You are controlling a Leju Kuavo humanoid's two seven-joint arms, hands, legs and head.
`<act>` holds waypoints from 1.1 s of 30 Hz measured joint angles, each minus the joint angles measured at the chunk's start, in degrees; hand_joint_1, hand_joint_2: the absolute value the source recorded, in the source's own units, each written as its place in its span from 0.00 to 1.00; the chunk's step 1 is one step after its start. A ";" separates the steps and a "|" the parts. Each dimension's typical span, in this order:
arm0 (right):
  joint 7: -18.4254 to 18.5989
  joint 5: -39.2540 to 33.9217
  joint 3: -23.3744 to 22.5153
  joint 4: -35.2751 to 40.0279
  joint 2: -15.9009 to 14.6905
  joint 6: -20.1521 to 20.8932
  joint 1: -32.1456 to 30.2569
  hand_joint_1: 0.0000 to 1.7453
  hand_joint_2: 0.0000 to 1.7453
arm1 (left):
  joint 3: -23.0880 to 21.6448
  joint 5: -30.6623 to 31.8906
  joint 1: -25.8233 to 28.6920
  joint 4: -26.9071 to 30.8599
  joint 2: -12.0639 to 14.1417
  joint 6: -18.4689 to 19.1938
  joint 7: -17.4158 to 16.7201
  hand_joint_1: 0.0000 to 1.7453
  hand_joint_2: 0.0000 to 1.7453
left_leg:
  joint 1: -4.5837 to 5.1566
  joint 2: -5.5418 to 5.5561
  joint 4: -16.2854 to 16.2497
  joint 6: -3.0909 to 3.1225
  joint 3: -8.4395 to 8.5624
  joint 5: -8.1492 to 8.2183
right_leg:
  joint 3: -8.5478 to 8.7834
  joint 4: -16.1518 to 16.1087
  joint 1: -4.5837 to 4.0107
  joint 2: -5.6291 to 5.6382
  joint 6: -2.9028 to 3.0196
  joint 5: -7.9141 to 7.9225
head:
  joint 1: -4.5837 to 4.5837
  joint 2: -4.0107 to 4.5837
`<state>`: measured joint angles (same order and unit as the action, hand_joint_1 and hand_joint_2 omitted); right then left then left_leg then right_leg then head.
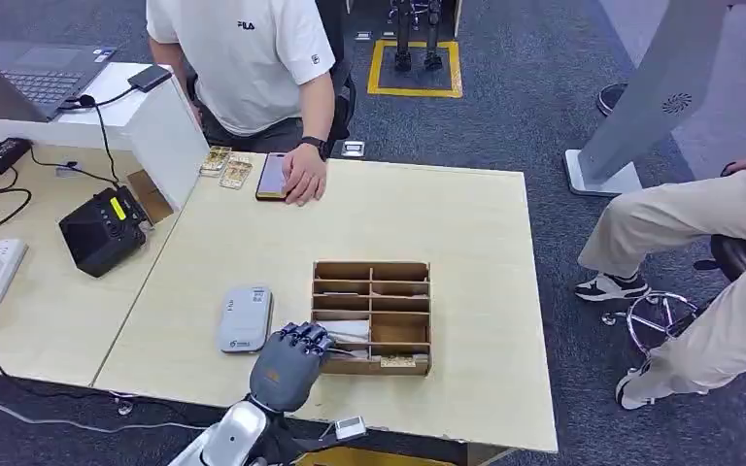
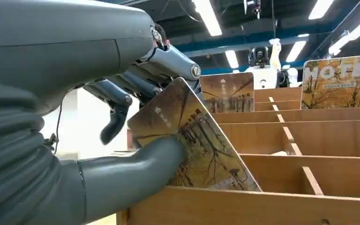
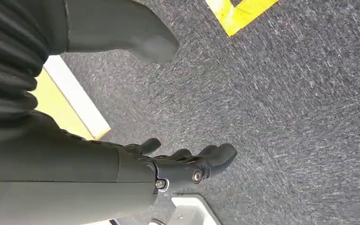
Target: Pass the card to the sensor for recognition and then transmit it.
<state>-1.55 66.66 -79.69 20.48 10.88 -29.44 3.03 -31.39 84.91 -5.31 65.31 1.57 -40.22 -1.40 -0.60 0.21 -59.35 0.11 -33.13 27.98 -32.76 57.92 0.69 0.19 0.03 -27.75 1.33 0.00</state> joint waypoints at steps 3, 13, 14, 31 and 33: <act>0.00 0.00 0.00 0.00 0.00 0.00 0.00 0.00 1.00 | 0.00 0.09 -0.05 0.00 -0.02 -0.02 -0.39 1.00 1.00 | 0.00 0.00 0.00 0.00 0.00 0.00 | 0.00 0.00 0.00 0.00 0.00 0.00 | 0.00 0.00; 0.00 0.07 0.00 0.07 0.00 -0.11 -0.02 0.00 1.00 | 0.00 -0.02 0.07 0.11 0.00 -0.09 -0.29 1.00 1.00 | 0.00 0.00 0.00 0.00 0.02 0.00 | 0.04 0.00 0.00 0.00 0.00 0.00 | 0.00 0.00; 0.00 0.09 0.00 0.07 0.00 -0.09 -0.01 0.00 1.00 | 0.00 -0.09 0.10 0.22 0.02 -0.09 0.02 1.00 1.00 | 0.00 0.00 0.00 0.00 0.02 0.00 | 0.04 0.00 0.00 0.00 0.00 0.00 | 0.00 0.00; -0.28 0.96 0.00 -0.09 -0.09 -0.24 0.08 0.00 1.00 | 0.00 -5.58 0.56 6.56 0.28 -0.09 9.03 1.00 1.00 | 0.01 0.02 0.00 0.00 0.01 0.00 | 0.04 0.00 0.00 -0.03 0.00 0.01 | 0.00 0.00; -0.37 1.01 0.00 -0.22 -0.18 -0.31 0.14 0.00 1.00 | 0.00 -6.43 0.14 7.43 0.35 -0.09 9.66 1.00 1.00 | 0.01 0.02 0.00 0.01 0.02 -0.01 | 0.04 0.00 0.00 -0.03 0.00 0.01 | 0.00 0.00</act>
<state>-1.92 67.67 -79.69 20.26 10.71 -29.75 3.17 -31.39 78.49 -5.17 72.74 1.92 -40.30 8.26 -0.60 0.23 -59.35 0.12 -33.11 27.96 -32.72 57.92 0.69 0.17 0.02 -27.74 1.33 0.00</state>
